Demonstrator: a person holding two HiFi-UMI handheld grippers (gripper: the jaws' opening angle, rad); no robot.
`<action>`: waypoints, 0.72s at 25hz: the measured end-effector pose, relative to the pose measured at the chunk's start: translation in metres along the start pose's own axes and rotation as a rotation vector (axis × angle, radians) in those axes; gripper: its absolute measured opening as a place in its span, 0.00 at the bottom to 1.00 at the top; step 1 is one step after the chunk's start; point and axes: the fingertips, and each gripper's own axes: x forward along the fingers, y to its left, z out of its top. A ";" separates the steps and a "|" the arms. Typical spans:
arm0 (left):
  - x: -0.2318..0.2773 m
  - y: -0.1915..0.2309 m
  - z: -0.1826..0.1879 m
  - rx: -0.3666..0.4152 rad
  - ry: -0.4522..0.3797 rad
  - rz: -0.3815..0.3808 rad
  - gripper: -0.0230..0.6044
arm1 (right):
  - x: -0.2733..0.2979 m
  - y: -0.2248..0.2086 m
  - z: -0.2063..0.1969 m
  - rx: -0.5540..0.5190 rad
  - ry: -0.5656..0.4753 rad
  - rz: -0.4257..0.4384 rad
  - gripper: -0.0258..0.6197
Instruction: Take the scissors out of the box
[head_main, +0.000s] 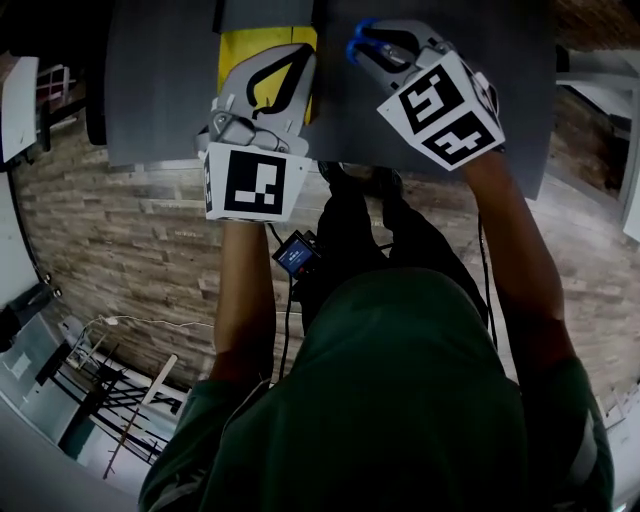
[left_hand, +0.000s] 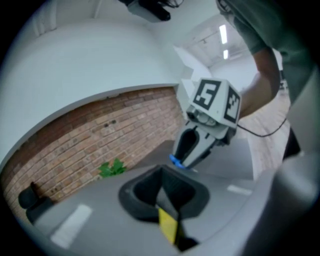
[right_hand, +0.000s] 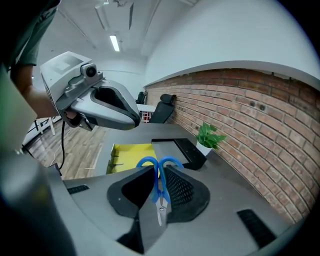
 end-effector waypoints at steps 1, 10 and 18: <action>0.003 -0.002 0.003 0.005 -0.006 -0.010 0.04 | -0.004 -0.003 -0.004 0.010 0.007 -0.008 0.15; 0.031 -0.022 0.019 -0.002 -0.017 -0.083 0.04 | -0.025 -0.026 -0.049 0.096 0.082 -0.054 0.15; 0.058 -0.043 0.019 -0.016 -0.011 -0.141 0.04 | -0.028 -0.038 -0.096 0.172 0.154 -0.061 0.15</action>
